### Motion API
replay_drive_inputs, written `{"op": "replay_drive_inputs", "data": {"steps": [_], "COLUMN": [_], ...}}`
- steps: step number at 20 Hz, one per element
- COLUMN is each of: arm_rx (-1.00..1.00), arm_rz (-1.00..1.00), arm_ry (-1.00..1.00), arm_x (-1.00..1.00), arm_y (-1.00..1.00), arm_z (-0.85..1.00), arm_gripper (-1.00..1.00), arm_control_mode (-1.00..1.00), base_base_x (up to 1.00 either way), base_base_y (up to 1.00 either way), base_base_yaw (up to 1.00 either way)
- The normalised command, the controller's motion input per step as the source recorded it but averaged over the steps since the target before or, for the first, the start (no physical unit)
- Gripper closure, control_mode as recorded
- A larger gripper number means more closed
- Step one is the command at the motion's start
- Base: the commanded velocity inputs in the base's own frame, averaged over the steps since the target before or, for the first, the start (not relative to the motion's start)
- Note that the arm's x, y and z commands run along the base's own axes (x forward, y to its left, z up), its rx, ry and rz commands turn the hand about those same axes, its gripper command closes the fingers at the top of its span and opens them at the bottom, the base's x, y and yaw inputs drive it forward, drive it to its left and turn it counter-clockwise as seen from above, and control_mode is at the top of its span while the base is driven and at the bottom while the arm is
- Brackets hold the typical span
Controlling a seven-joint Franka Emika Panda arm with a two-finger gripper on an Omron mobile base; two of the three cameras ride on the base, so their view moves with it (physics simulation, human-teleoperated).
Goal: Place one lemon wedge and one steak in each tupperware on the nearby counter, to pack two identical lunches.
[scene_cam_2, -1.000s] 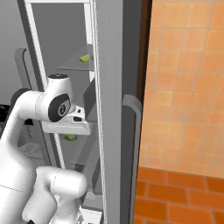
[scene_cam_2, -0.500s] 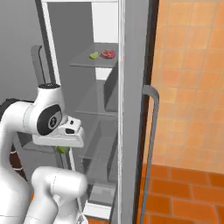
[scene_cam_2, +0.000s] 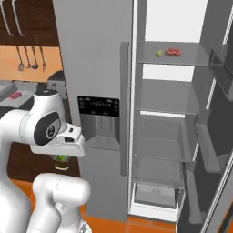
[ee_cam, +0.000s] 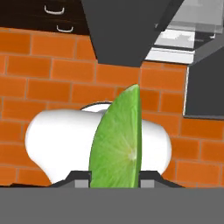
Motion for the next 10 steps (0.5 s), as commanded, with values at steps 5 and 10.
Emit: {"op": "replay_drive_inputs", "data": {"steps": [5, 10], "arm_rx": [0.0, 0.0], "arm_rz": [0.0, 0.0], "arm_ry": [0.0, 0.0], "arm_x": [0.0, 0.0], "arm_y": [0.0, 0.0], "arm_z": [0.0, 0.0], "arm_gripper": [1.0, 1.0], "arm_control_mode": [1.0, 1.0], "base_base_x": [0.29, 0.48], "base_base_y": [1.0, 1.0], "base_base_yaw": [-0.16, -0.13]}}
